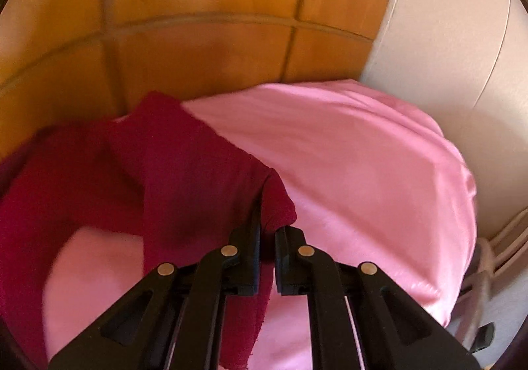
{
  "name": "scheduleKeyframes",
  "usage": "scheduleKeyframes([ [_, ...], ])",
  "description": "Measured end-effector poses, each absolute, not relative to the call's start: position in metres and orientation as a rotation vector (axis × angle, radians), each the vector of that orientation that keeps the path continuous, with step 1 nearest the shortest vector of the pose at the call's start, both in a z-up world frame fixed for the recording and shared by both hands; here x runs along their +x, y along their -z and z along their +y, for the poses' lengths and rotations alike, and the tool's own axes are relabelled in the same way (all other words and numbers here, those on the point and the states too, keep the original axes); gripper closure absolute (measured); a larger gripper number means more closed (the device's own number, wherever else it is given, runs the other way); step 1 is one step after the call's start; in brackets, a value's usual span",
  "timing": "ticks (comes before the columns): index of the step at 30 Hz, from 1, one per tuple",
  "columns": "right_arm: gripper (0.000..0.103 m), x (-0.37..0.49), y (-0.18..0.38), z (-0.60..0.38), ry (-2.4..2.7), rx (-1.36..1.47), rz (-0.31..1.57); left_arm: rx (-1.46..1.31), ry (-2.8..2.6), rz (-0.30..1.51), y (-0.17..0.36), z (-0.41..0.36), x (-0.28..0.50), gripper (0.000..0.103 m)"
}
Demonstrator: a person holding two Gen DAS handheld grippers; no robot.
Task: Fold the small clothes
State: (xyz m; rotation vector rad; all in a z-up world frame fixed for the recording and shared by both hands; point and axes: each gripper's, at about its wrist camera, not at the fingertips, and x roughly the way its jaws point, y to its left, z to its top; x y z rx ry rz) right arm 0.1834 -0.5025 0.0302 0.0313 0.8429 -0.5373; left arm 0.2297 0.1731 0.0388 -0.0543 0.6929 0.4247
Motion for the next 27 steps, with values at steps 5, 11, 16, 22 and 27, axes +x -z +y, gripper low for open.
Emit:
scheduleKeyframes([
  [5, 0.059, 0.183, -0.032, -0.498, 0.497, 0.017, 0.828, -0.074, -0.445, 0.688, -0.049, 0.174, 0.234, 0.091],
  [11, 0.011, 0.128, -0.047, -0.437, 0.487, -0.141, 0.650, -0.212, -0.109, 0.662, -0.031, 0.144, 0.167, 0.059],
  [16, 0.011, 0.089, -0.037, -0.429, 0.325, 0.101, 0.746, -0.405, 0.267, 0.839, 0.030, 0.100, 0.130, 0.059],
  [22, 0.051, 0.061, 0.007, -0.390, -0.124, 0.487, 0.929, -0.588, 0.422, 0.927, 0.077, 0.061, 0.124, 0.059],
  [27, 0.063, 0.072, 0.042, -0.336, -0.346, 0.619, 1.010, -0.715, 0.468, 0.917, 0.083, 0.053, 0.130, 0.059],
])
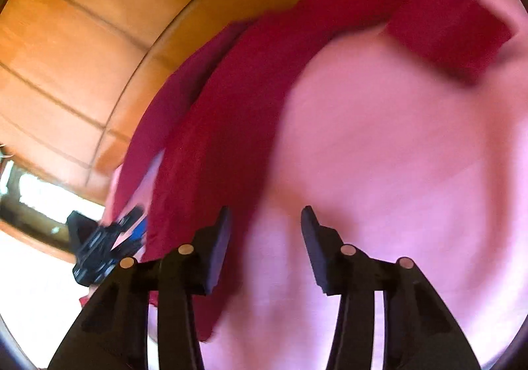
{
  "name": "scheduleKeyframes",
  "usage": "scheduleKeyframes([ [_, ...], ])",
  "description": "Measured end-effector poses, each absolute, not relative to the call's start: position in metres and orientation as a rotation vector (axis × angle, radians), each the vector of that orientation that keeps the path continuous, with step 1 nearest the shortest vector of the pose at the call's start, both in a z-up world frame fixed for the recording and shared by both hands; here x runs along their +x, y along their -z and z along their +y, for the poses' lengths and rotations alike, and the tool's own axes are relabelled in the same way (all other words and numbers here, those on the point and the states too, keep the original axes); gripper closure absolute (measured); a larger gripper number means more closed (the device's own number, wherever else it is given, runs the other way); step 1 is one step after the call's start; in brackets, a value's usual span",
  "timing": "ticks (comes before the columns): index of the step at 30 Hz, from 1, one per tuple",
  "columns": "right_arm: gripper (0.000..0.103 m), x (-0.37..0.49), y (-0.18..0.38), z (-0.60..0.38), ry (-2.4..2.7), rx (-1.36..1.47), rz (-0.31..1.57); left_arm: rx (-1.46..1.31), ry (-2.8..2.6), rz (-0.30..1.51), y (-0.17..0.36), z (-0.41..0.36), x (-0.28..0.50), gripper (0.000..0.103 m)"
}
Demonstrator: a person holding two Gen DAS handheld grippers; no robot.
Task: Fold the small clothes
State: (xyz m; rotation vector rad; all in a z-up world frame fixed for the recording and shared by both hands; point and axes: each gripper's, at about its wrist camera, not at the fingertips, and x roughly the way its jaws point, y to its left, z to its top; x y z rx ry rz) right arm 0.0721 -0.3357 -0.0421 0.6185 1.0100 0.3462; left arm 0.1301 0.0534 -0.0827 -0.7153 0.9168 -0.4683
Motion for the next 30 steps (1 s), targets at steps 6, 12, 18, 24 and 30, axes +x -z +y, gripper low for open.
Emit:
scheduleKeyframes([
  [6, 0.093, 0.080, 0.034, -0.308, -0.390, 0.566, 1.007, -0.696, 0.487, 0.956, 0.078, 0.040, 0.136, 0.100],
  [12, 0.095, 0.063, -0.021, -0.309, -0.412, 0.348, 0.918, -0.640, 0.502, 0.884, 0.024, 0.067, 0.127, 0.100],
  [18, 0.095, 0.019, -0.062, -0.346, -0.370, 0.224, 0.863, -0.622, 0.524, 0.875, -0.029, 0.099, 0.087, 0.101],
  [24, 0.096, -0.010, -0.023, -0.380, -0.246, 0.171, 0.990, -0.613, 0.467, 0.964, -0.021, 0.121, 0.042, 0.101],
  [30, 0.096, -0.016, 0.033, -0.393, -0.169, 0.136, 1.119, -0.524, 0.341, 1.126, 0.046, 0.103, 0.029, 0.100],
])
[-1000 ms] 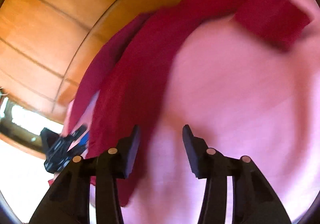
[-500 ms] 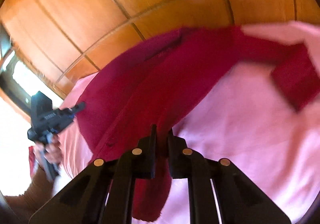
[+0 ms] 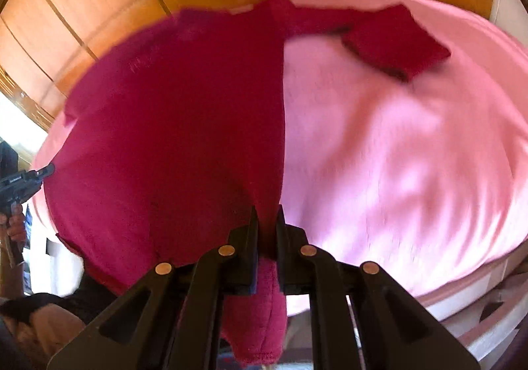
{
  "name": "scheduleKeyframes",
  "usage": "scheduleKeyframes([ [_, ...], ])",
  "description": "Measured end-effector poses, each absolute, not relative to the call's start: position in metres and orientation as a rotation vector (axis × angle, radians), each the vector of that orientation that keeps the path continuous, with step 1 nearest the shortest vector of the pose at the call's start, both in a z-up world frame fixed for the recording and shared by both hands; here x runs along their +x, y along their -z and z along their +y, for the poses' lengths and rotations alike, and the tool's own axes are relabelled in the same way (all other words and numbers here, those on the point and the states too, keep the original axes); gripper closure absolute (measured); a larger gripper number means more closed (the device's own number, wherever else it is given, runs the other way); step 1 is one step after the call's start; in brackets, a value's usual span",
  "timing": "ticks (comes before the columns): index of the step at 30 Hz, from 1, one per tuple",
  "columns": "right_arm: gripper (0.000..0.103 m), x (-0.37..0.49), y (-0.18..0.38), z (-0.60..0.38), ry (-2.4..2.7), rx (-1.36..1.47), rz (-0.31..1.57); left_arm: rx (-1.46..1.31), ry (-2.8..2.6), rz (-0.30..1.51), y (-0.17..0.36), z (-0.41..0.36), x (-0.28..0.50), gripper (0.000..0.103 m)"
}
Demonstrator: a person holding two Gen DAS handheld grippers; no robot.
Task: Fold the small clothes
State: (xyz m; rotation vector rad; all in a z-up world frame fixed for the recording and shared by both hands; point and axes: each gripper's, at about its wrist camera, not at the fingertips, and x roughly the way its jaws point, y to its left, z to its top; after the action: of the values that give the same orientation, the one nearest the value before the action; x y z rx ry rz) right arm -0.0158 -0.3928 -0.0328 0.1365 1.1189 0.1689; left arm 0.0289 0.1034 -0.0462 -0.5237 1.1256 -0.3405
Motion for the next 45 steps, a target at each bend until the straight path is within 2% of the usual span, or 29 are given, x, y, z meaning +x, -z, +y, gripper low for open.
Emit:
scheduleKeyframes([
  [3, 0.092, -0.010, 0.037, -0.383, -0.152, 0.081, 1.127, -0.493, 0.298, 1.143, 0.066, 0.096, 0.023, 0.099],
  [5, 0.075, -0.007, 0.031, -0.381, -0.130, 0.056, 1.103, -0.527, 0.266, 1.095, 0.062, 0.106, 0.022, 0.087],
  [6, 0.073, -0.006, 0.024, -0.379, -0.117, 0.041, 1.074, -0.515, 0.226, 1.070, 0.059, 0.112, 0.022, 0.073],
  [7, 0.065, -0.008, 0.017, -0.377, -0.108, 0.032, 1.051, -0.490, 0.159, 1.023, 0.053, 0.123, 0.020, 0.061],
  [8, 0.058, -0.010, 0.010, -0.374, -0.102, 0.022, 1.026, -0.474, 0.112, 0.986, 0.046, 0.130, 0.022, 0.056],
  [9, 0.055, -0.011, 0.002, -0.368, -0.102, 0.011, 0.988, -0.466, 0.075, 0.955, 0.041, 0.138, 0.024, 0.046],
  [11, 0.050, -0.003, -0.005, -0.350, -0.140, 0.014, 0.946, -0.454, -0.023, 0.906, 0.033, 0.157, 0.033, 0.042],
  [14, 0.045, 0.014, -0.005, -0.312, -0.236, 0.023, 0.926, -0.353, -0.177, 0.841, 0.027, 0.181, 0.048, 0.042],
  [21, 0.044, 0.048, 0.022, -0.257, -0.364, 0.027, 0.990, -0.081, -0.327, 0.787, 0.028, 0.226, 0.076, 0.042],
  [29, 0.039, 0.061, 0.033, -0.230, -0.373, 0.062, 1.053, 0.379, -0.087, 0.780, 0.041, 0.196, 0.116, 0.042],
  [35, 0.039, 0.073, 0.030, -0.223, -0.357, 0.048, 1.065, 0.513, 0.062, 0.814, 0.054, 0.171, 0.148, 0.044],
  [36, 0.039, 0.078, 0.026, -0.220, -0.356, 0.042, 1.056, 0.505, 0.080, 0.827, 0.055, 0.172, 0.152, 0.061],
  [37, 0.039, 0.078, 0.026, -0.220, -0.356, 0.042, 1.056, 0.463, 0.124, 0.866, 0.056, 0.174, 0.158, 0.087],
  [38, 0.039, 0.085, 0.022, -0.217, -0.355, 0.031, 1.038, 0.424, 0.146, 0.897, 0.054, 0.177, 0.162, 0.093],
  [39, 0.039, 0.089, 0.020, -0.216, -0.357, 0.029, 1.029, 0.406, 0.144, 0.900, 0.049, 0.178, 0.161, 0.099],
  [45, 0.039, 0.131, 0.012, -0.197, -0.402, 0.025, 0.945, 0.123, 0.203, 0.898, -0.016, 0.207, 0.141, 0.100],
])
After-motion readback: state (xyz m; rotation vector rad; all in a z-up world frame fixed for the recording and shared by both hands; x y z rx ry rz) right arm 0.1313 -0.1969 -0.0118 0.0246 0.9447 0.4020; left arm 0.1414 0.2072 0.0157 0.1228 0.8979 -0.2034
